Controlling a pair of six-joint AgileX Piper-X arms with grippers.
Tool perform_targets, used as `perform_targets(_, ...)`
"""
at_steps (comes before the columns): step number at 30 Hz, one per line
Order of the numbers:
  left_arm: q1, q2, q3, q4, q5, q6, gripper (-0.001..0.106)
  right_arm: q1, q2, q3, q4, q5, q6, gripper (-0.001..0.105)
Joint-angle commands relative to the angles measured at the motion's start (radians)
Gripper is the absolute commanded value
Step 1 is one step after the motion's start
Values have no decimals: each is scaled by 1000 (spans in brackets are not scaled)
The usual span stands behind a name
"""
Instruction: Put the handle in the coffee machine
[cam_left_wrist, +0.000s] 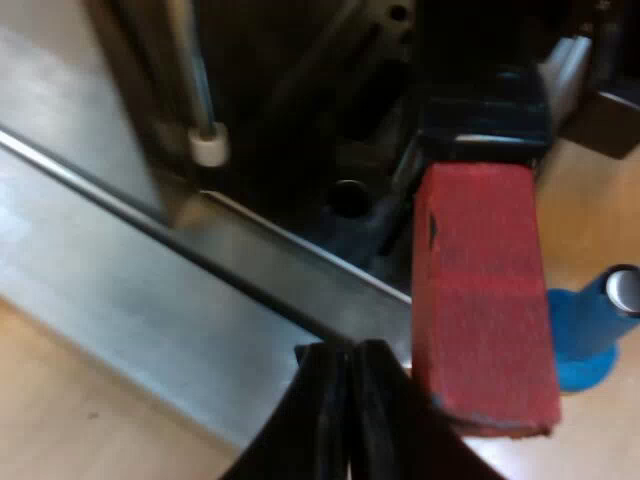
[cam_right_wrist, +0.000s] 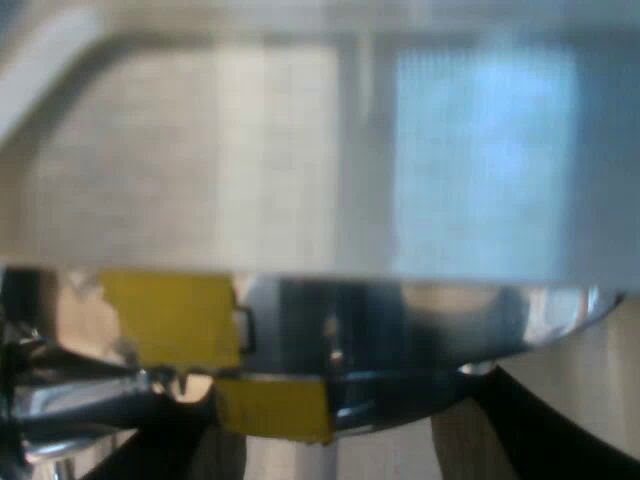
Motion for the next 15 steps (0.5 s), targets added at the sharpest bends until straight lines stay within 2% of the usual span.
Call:
perform_targets(1, -25, -9, -4, 27, 20, 4, 1, 5, -19, -15, -97, -7, -3, 45)
perform_targets(9, -83, -44, -4, 107, 43, 56, 1, 5, -19, -15, -95, -7, -3, 45)
perform_targets(15, -92, -55, -4, 163, 69, 56, 1, 5, -19, -15, -95, -7, -3, 45)
